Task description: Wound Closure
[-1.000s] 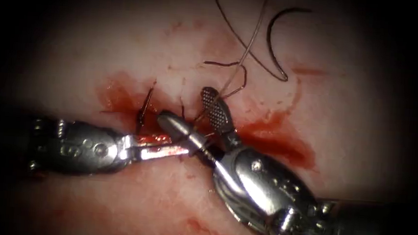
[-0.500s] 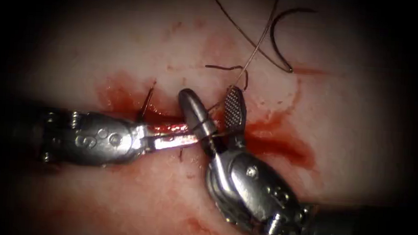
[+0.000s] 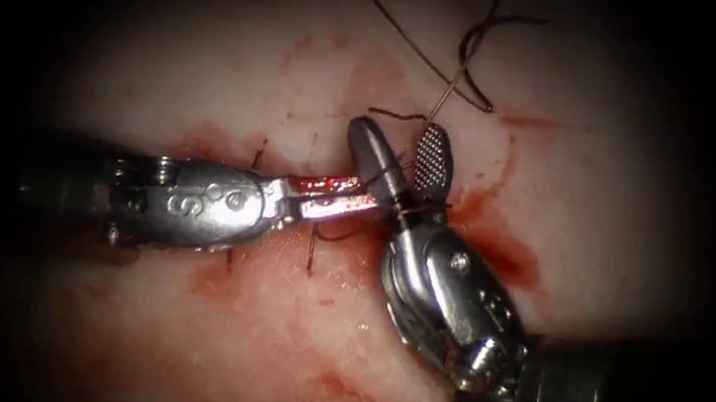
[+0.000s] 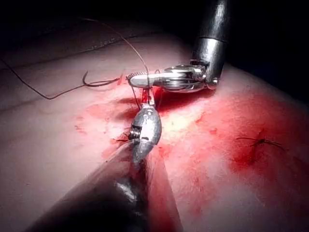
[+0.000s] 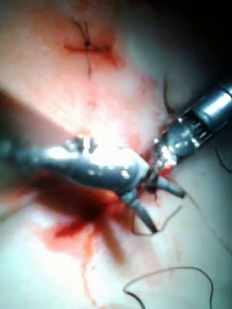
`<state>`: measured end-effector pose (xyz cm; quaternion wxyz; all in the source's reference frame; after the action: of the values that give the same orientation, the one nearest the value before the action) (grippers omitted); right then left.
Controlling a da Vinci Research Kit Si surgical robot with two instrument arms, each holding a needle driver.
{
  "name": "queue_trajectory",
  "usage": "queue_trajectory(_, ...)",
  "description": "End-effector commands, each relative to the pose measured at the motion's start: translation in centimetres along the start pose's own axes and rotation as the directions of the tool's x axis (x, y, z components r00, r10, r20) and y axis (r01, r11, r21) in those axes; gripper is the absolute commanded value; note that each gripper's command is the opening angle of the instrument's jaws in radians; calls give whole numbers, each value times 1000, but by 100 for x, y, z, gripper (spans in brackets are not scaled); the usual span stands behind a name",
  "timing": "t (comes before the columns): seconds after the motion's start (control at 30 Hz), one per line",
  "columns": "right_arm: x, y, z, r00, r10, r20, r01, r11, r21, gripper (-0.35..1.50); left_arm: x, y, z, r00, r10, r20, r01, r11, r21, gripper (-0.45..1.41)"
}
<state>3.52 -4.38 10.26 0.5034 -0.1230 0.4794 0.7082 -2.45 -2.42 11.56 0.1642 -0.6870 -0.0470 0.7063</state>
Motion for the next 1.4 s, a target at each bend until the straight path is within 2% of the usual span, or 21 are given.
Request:
queue_trajectory(0.03,-9,2,3,1000,-7,10,7,1000,-8,96,-8,0,4,1000,2,1,-2,1000,-5,-45)
queue_trajectory(0.2,-5,10,8,1000,-19,3,19,999,-38,96,-14,-5,3,1000,5,3,-5,1000,-10,-45)
queue_trajectory(0.5,3,28,2,998,-56,27,57,997,-43,98,-24,-10,15,1000,12,10,-12,1000,-7,-45)
queue_trajectory(0.73,-2,28,9,998,-64,20,65,996,-62,98,-23,-8,11,1000,12,9,-12,1000,-12,-45)
queue_trajectory(0.93,-5,20,17,994,-104,24,105,993,-57,84,-23,-8,11,1000,12,9,-12,1000,-13,-45)
queue_trajectory(0.97,-6,18,19,993,-111,35,113,993,-46,66,-23,-8,11,1000,12,9,-12,1000,-13,-45)
queue_trajectory(1.03,-5,17,20,987,-153,51,154,988,-15,-13,-23,-8,11,1000,12,8,-12,1000,-13,-45)
queue_trajectory(1.07,-3,17,19,987,-152,56,153,988,-7,-35,-23,-8,11,1000,12,8,-12,1000,-13,-45)
queue_trajectory(1.17,5,14,15,987,-155,43,155,988,7,-35,-23,-7,9,1000,12,8,-12,1000,-15,-45)
queue_trajectory(1.27,20,-1,6,982,-187,27,185,982,44,-35,-22,-8,5,1000,11,5,-11,1000,-22,-45)
queue_trajectory(1.3,29,-17,-2,976,-216,19,214,974,72,-35,-22,-10,2,1000,10,7,-10,1000,-18,-45)
queue_trajectory(1.4,38,-43,-17,968,-249,11,246,961,130,-35,-19,-22,-11,1000,4,14,-4,1000,-1,-45)
